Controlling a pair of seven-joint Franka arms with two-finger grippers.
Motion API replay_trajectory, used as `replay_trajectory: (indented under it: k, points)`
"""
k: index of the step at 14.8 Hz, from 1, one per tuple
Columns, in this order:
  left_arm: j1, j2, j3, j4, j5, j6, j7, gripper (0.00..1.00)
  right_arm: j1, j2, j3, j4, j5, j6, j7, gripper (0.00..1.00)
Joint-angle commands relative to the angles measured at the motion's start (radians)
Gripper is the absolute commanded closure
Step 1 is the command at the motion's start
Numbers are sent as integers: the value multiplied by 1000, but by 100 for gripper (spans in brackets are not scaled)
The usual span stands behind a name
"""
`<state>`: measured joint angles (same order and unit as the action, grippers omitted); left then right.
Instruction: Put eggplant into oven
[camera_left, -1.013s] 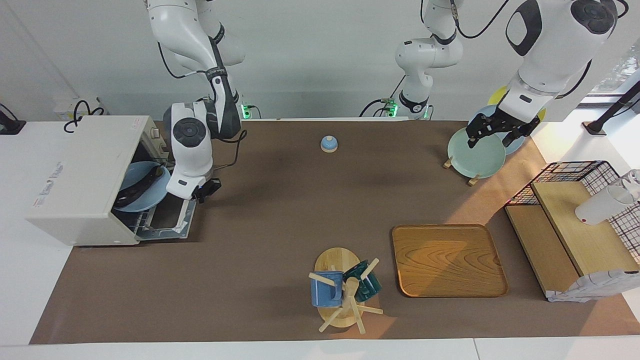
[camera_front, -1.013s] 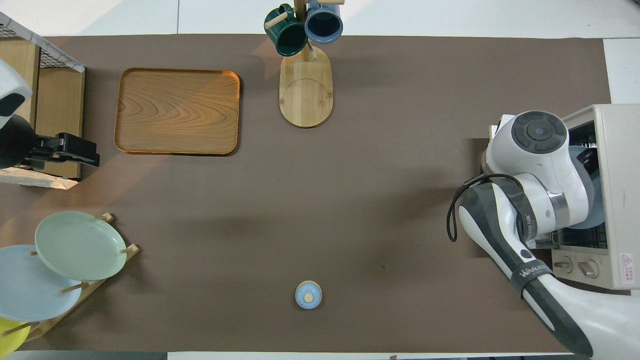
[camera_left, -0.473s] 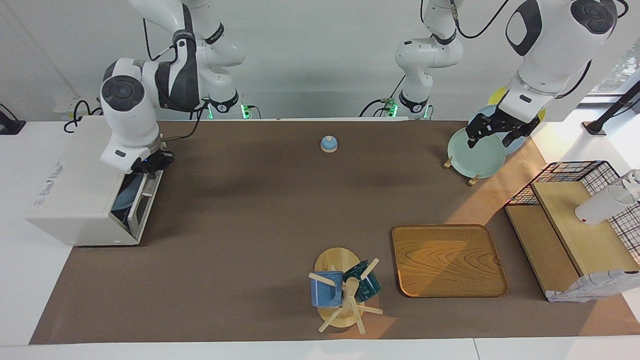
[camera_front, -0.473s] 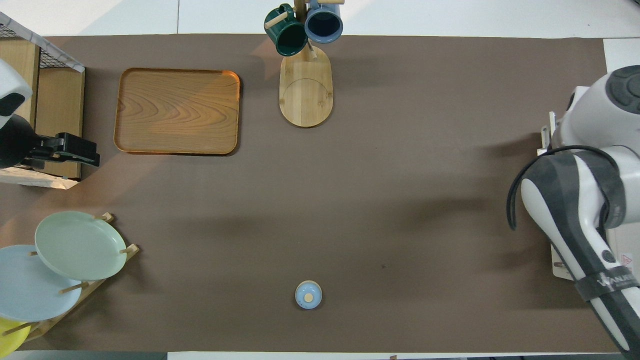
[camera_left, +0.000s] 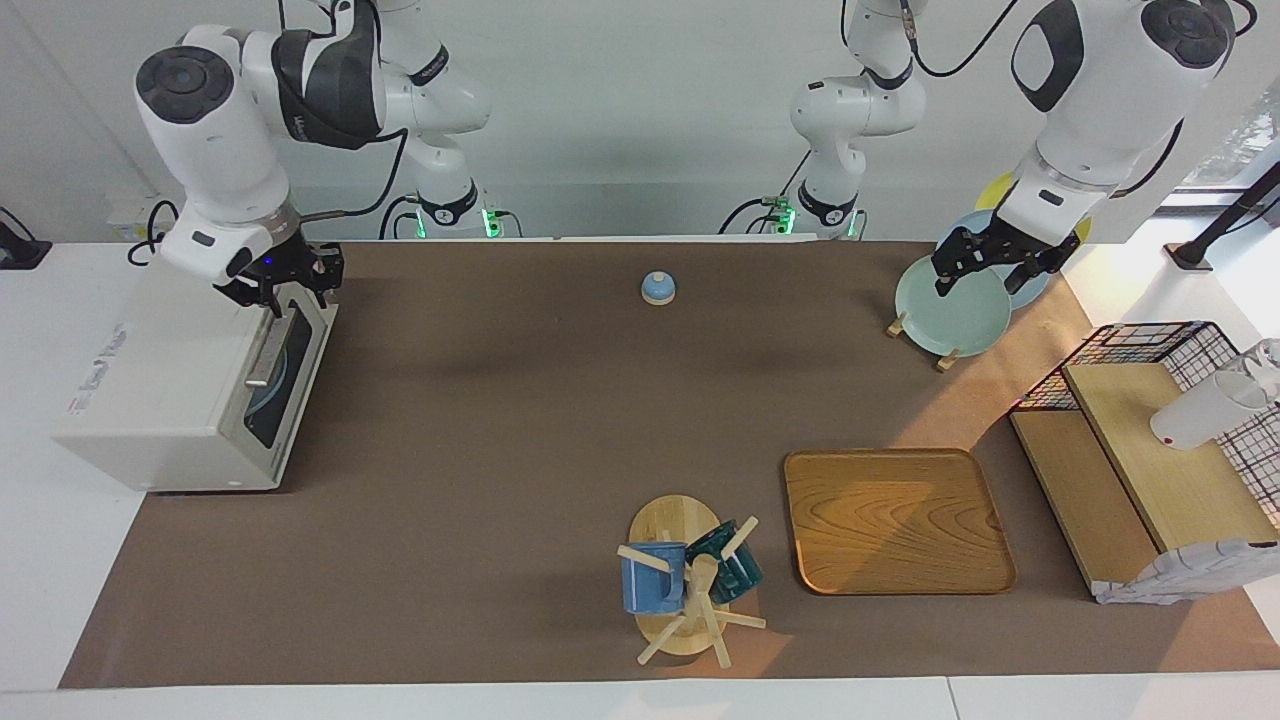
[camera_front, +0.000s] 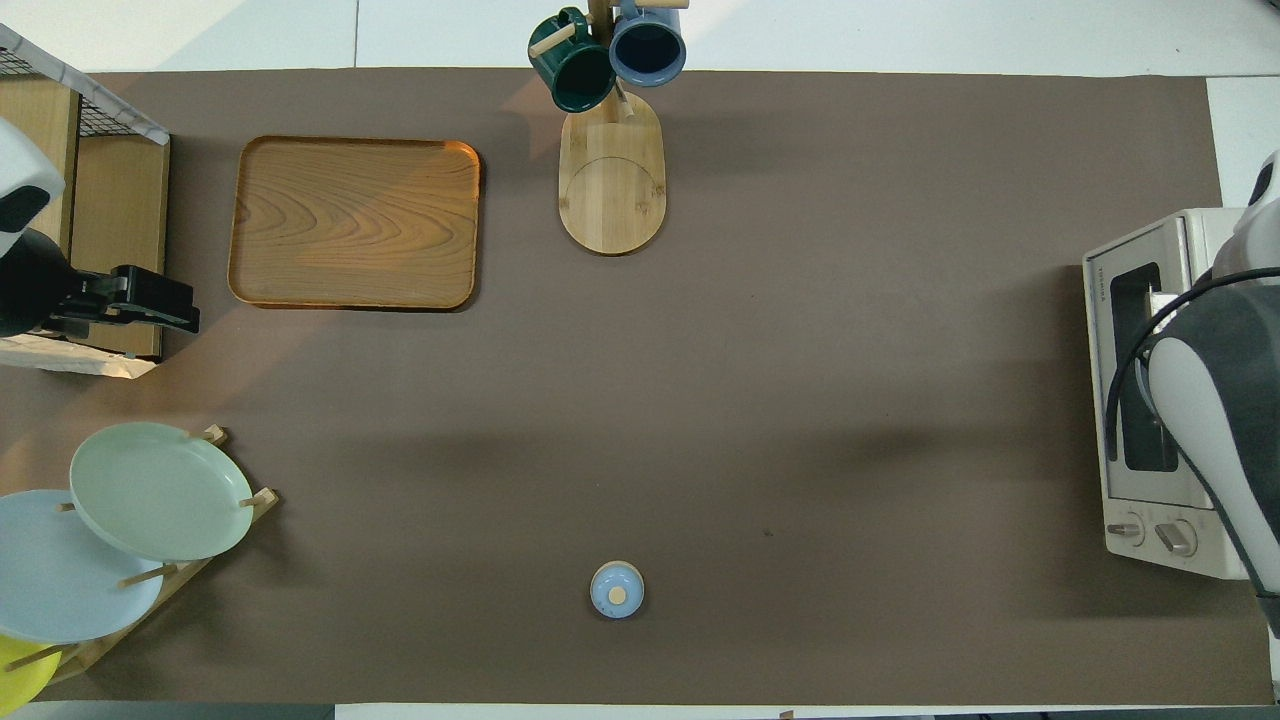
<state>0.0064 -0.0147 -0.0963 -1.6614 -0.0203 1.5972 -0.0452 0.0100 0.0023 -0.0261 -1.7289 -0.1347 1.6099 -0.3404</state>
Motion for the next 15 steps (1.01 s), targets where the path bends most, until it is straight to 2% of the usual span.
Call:
replay_trajectory:
  k: [1, 4, 8, 15]
  points:
    - [12, -5, -11, 8, 23, -11, 8, 0, -22, 19, -14, 15, 84, 5, 41, 0]
    - [12, -5, -11, 8, 22, -11, 8, 0, -25, 19, -14, 15, 92, 1, 138, 0]
    - [12, -5, -11, 8, 23, -11, 8, 0, -12, 53, -6, 89, 87, -5, 153, 0]
    - [14, -5, -11, 8, 23, -11, 8, 0, 53, 24, -34, 62, 92, -31, 194, 0]
